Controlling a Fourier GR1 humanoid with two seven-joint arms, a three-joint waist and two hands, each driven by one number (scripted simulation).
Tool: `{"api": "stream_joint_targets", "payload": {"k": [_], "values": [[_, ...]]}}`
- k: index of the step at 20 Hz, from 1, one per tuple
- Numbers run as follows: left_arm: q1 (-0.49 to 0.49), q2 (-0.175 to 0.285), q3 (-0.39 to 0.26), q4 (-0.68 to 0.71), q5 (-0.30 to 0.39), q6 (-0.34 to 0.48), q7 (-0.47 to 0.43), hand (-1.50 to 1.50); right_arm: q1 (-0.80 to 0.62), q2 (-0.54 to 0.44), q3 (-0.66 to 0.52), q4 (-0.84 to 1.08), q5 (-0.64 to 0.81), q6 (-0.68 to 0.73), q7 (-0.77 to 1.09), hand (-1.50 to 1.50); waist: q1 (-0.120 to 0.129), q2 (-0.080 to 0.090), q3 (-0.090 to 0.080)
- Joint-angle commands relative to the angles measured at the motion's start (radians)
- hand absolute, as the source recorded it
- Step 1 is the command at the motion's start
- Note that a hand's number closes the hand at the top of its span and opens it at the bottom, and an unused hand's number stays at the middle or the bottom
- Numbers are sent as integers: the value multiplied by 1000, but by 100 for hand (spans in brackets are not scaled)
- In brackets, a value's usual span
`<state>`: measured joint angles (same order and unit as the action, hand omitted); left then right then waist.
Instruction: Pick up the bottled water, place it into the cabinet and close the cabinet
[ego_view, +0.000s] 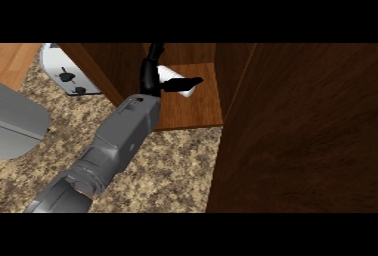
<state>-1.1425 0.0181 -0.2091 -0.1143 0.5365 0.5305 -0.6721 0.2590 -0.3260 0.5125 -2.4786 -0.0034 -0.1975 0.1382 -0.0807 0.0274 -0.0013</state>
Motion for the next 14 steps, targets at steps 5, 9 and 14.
{"api": "stream_joint_targets", "payload": {"k": [5, 9, 14], "values": [[-26, -17, -5, -10, -18, -48, -16, -150, 30, 4, 6, -27, -29, 14, 2, -150, -4, -4, 1], [-36, -17, 24, -59, 5, -216, -46, -150, 51, -12, 15, -104, -6, 12, 27, -150, 11, -11, -1], [-20, -18, 12, -111, 35, -335, -23, -150, 56, -17, -10, -108, -6, 5, 54, -150, 14, -15, 0]]}}
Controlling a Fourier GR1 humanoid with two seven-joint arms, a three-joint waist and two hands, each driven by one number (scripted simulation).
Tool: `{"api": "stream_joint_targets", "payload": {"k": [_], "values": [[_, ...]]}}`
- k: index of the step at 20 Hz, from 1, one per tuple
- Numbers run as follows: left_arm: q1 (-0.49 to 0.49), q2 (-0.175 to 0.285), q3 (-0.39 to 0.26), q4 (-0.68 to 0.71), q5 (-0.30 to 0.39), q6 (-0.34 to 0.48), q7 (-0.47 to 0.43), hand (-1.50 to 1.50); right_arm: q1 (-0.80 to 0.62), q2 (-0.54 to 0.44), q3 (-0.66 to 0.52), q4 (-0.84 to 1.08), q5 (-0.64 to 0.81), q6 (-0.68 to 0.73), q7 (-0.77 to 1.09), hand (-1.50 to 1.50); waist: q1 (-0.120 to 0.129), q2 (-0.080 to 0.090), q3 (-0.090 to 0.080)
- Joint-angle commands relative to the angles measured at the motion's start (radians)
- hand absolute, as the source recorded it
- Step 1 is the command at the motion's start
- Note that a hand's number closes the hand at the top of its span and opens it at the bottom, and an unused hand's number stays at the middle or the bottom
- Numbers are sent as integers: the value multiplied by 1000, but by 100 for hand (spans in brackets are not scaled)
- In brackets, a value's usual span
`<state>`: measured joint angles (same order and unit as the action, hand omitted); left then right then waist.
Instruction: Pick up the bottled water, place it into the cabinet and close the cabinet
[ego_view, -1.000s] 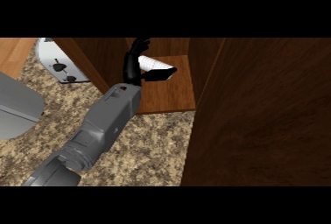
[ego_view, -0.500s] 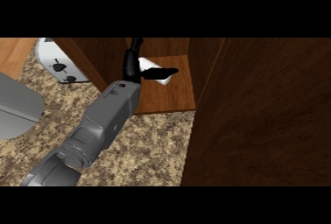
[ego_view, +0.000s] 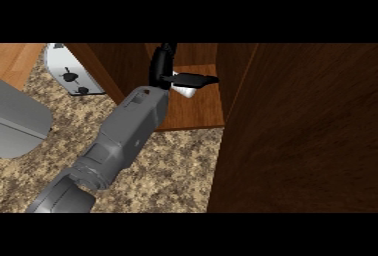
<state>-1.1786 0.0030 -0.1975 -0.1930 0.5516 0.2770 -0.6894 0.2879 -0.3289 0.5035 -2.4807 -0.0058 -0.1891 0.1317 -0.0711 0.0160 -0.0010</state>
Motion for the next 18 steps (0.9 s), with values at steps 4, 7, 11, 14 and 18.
{"api": "stream_joint_targets", "payload": {"k": [4, 7, 11, 14, 18], "values": [[62, -3, -33, -142, 77, -82, 42, -150, 39, -23, -35, -50, -32, 33, -8, -150, 20, -15, 1], [177, -3, -96, -214, 123, -104, -5, -150, -5, -17, -89, -55, -52, 25, 36, -150, 29, -13, 1], [249, -3, -138, -398, 123, -80, 103, -150, 25, 13, 29, -66, 63, -5, 54, -150, 69, -25, 0], [320, 25, -130, -524, 104, -72, 172, 150, 125, -39, 8, -152, 64, 3, 28, -150, 83, -36, 1], [518, 11, -208, -699, 64, -39, 163, 150, 15, -50, -12, -101, 84, -2, 84, -150, 101, -33, 0]]}}
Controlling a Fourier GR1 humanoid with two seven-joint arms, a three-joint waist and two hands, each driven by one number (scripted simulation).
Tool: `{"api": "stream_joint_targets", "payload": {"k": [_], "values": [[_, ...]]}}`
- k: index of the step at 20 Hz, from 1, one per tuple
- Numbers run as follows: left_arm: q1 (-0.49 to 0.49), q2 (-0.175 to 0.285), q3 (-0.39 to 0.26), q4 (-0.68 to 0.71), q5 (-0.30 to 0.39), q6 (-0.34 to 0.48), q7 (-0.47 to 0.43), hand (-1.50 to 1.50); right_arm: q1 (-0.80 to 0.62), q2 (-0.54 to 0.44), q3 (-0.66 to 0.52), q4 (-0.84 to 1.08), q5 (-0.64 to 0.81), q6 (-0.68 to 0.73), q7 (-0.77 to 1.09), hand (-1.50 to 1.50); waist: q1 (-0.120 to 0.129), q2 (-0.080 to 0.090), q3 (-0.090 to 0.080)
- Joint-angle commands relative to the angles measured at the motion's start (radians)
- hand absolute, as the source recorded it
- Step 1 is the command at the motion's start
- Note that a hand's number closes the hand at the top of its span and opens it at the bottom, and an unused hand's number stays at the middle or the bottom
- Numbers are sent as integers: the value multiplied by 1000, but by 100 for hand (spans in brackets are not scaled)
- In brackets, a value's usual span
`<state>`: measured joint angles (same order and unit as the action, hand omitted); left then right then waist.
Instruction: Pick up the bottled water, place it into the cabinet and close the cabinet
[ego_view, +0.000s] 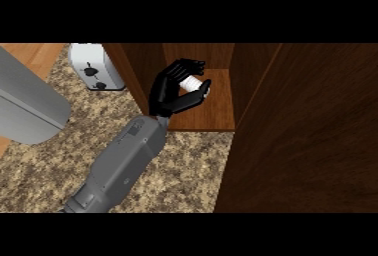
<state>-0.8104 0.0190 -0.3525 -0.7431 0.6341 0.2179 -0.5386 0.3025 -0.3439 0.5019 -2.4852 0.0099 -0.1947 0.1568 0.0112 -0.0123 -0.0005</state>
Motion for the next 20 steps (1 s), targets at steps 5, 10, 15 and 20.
{"api": "stream_joint_targets", "payload": {"k": [5, 10, 15, 20], "values": [[281, 104, -86, -312, -35, -3, 76, 150, -75, -140, -6, -66, 39, 107, 119, 150, 17, 2, 0], [509, 198, -139, -627, -62, 59, 122, 150, -80, -107, 135, -46, 47, 106, 187, 150, 20, 1, 0], [710, 291, -118, -824, -54, 38, 102, 150, -150, -21, 243, -85, 44, 77, 290, 150, 11, 5, -1], [760, 373, -42, -933, -23, 10, 159, 150, -298, 100, 356, 14, 118, 51, 390, 150, 6, 7, -1]]}}
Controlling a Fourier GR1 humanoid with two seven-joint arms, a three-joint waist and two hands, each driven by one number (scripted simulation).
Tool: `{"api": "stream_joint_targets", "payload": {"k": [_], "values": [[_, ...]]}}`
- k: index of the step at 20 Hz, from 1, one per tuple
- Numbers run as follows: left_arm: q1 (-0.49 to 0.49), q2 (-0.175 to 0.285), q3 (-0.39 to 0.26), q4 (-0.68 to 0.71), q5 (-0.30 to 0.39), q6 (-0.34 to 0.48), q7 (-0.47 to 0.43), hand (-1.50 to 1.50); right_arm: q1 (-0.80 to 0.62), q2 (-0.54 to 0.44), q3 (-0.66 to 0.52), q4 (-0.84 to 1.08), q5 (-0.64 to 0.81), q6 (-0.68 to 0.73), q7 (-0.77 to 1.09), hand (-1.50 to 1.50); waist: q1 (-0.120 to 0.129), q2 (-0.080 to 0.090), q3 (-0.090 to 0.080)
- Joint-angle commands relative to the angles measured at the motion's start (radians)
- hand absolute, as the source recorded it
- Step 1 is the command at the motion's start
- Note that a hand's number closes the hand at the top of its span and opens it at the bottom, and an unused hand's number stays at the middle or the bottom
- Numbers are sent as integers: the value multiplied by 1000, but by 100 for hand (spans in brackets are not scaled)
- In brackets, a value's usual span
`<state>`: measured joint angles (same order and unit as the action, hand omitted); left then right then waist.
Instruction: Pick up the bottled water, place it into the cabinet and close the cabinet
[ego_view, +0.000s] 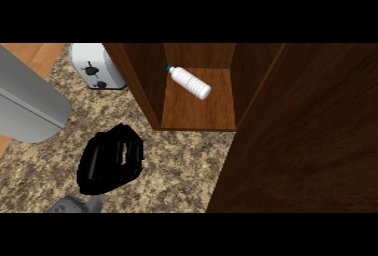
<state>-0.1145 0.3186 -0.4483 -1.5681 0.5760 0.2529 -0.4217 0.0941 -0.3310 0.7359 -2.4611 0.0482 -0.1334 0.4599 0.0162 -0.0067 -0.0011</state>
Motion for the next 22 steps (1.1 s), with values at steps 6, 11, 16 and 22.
{"api": "stream_joint_targets", "payload": {"k": [6, 11, 16, 22], "values": [[155, 116, 125, -114, 48, -73, -17, 150, -283, 318, 215, 199, 118, -28, 181, 150, 7, 5, -1], [247, 133, 124, -193, 67, -105, -15, 150, -459, 323, 244, 259, 202, -77, 191, 150, 16, 2, -2], [289, 171, 187, -179, 101, -182, -50, 150, -554, 320, 240, 288, 225, -216, 242, 150, 25, 2, -4], [313, 212, 253, -137, 145, -267, -66, 150, -638, 320, 57, 394, 156, -276, 245, 150, 41, 15, -4]]}}
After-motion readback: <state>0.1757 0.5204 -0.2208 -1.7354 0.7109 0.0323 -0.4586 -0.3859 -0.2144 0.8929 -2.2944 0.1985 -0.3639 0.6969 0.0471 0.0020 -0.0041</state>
